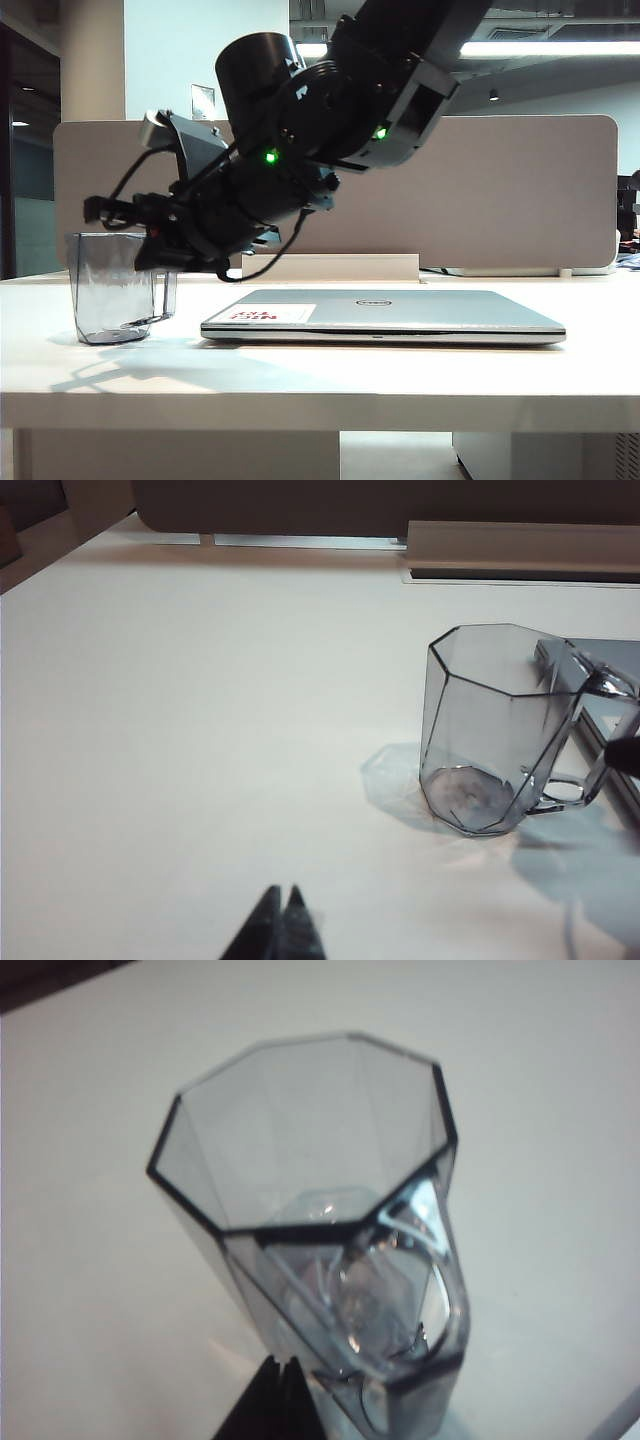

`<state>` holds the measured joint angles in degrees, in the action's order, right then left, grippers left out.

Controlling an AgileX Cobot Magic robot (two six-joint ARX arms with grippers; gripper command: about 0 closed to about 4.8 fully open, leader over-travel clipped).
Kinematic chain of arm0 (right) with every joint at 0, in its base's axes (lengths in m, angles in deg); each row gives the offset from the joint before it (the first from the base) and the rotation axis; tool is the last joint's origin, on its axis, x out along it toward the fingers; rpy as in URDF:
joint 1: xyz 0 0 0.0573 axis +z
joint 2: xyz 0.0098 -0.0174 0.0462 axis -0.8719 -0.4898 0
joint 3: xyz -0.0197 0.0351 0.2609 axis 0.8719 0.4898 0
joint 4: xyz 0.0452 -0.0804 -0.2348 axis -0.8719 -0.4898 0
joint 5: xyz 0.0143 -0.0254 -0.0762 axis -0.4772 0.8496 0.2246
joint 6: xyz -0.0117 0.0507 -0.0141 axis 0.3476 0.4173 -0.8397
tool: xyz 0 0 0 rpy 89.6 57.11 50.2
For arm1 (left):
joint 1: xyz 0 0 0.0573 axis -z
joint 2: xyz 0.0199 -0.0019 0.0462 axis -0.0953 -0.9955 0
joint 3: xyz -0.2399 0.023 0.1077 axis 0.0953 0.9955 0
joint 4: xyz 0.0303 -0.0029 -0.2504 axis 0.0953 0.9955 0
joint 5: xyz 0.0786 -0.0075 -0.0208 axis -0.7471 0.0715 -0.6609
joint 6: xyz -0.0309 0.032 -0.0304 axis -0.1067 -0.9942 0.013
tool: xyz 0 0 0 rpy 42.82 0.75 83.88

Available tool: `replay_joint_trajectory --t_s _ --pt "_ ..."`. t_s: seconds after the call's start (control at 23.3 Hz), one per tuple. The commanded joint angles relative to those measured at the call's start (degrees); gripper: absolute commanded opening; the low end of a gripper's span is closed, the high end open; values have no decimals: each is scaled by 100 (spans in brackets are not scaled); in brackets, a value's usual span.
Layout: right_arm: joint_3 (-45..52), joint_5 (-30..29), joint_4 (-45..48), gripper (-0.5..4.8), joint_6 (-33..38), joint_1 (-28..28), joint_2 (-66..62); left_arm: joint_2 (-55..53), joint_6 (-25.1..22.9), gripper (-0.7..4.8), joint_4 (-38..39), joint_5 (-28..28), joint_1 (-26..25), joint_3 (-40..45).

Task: Pick up the water cup and place it on the right side of the laptop.

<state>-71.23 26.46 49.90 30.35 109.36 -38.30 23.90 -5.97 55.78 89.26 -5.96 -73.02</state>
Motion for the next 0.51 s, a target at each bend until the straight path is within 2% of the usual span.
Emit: replay_joint_trajectory --t_s 0.04,0.51 --pt "-116 7 76 -1 0 -33 2 -4 20 -6 -35 -4 7 -17" --pt "-142 151 -52 -1 2 -402 4 -4 20 -5 -37 -4 7 -17"
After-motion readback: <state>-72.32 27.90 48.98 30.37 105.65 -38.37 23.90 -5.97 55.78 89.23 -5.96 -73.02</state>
